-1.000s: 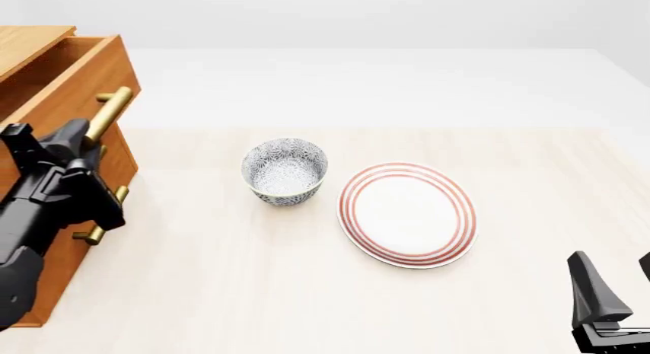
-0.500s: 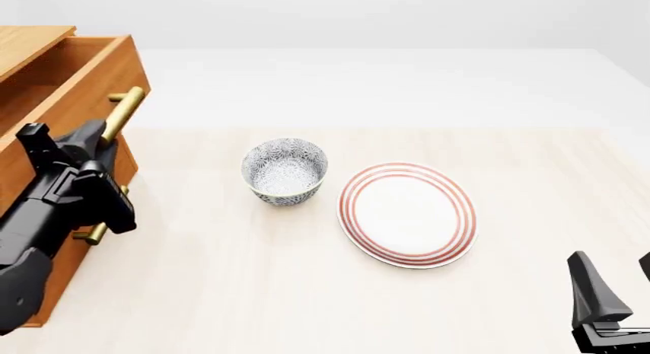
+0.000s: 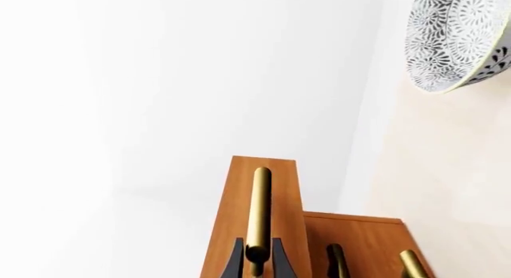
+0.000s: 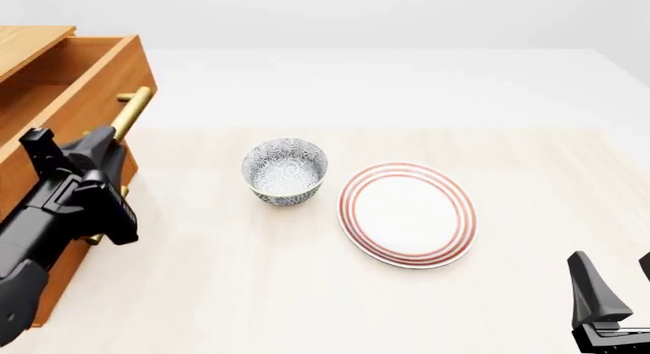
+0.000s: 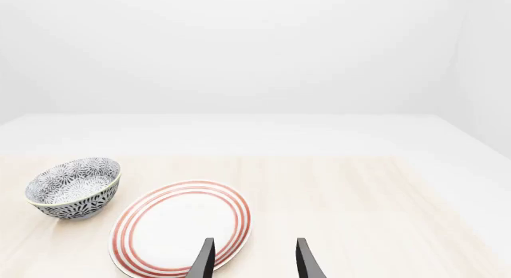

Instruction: Open the top drawer of the cabinet.

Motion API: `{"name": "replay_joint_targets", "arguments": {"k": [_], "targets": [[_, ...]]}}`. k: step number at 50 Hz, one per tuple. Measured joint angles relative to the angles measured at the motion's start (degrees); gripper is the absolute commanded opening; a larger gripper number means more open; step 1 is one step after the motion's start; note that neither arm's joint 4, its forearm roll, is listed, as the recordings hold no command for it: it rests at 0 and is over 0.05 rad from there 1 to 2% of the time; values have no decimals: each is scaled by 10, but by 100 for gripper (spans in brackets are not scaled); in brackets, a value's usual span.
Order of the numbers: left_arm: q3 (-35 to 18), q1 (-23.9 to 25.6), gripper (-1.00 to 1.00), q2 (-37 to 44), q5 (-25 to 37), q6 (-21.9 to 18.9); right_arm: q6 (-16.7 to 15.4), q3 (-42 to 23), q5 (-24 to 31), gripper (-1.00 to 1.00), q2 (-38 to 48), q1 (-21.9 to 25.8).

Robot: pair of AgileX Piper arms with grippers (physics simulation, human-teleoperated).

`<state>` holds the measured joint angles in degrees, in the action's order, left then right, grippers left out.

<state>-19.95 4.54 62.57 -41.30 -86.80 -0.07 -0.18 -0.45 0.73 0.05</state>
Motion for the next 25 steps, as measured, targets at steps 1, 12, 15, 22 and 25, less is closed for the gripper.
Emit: {"name": "replay_joint_targets", "arguments": {"k": [1, 12, 15, 22, 25], "targets": [[1, 1, -100, -2, 1, 0, 0, 0, 0, 100, 0, 0], [9, 18, 100, -30, 5, 0, 0, 0, 0, 100, 0, 0], [11, 25, 100, -42, 4, -2, 0, 0, 0, 100, 0, 0], [17, 40, 100, -67, 6, -7, 0, 0, 0, 100, 0, 0], [20, 47, 100, -76, 7, -10, 0, 0, 0, 100, 0, 0]]}}
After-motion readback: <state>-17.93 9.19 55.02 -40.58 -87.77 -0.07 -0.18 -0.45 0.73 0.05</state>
